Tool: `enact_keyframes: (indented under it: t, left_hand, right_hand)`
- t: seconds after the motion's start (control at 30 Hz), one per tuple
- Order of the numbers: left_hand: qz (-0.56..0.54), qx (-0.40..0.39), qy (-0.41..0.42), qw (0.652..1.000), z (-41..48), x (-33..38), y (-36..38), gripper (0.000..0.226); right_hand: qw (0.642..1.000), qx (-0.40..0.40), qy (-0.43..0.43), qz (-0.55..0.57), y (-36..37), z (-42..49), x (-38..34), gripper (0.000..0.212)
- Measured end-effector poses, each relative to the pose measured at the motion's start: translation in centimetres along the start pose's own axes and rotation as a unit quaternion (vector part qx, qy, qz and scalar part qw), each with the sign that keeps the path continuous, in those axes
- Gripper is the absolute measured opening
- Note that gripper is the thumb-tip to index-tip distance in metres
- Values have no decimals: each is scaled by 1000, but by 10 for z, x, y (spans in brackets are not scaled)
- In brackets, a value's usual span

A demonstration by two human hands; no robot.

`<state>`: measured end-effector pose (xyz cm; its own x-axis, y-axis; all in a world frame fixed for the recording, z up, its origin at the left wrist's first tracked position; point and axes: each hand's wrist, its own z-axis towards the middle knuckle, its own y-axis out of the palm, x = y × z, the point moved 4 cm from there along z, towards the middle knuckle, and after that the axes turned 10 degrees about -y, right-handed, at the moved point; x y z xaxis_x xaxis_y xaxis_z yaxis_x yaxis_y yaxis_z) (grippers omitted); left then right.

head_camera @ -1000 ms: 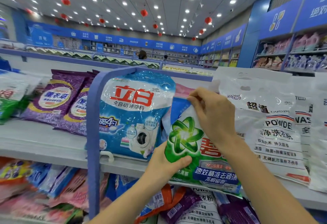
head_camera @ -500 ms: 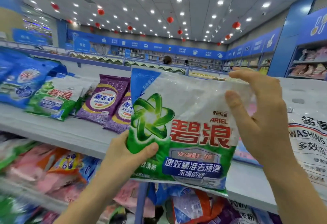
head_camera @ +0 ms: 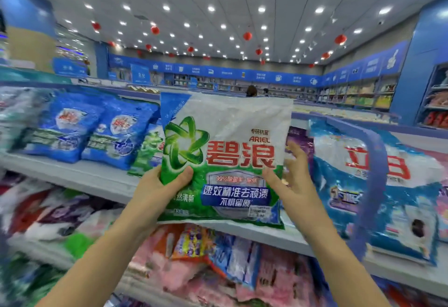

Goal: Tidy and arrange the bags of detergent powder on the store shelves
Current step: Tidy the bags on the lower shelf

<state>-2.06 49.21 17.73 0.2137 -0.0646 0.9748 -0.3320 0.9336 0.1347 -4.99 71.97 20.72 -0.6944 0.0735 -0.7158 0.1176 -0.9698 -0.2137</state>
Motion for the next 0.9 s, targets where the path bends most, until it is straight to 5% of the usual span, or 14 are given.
enact_keyframes:
  t: [0.07,0.2,0.3,0.37,0.53,0.77,0.9]
  left_hand:
    - [8,-5,-2,1000,20,3,-33,38]
    - [12,-30,-25,999,62,6,-78,36]
    - [37,-49,-33,998,93,4,-100,86]
    - [42,-46,-36,997,116,-3,-112,95]
    - [61,-58,-41,996,161,-19,-127,72]
    - [77,-75,-63,992,209,-48,-151,96]
    - [111,-68,-72,989,223,-60,-159,40]
  right_hand:
    - [996,-32,68,37,40,11,10,50]
    - [990,-42,103,85,98,32,25,26]
    - [986,-26,124,110,127,51,37,17]
    - [982,-19,145,123,142,64,49,19]
    - [975,-3,182,131,168,89,84,24]
    - [976,-25,180,120,202,121,119,21]
    - [974,-6,194,115,222,119,135,32]
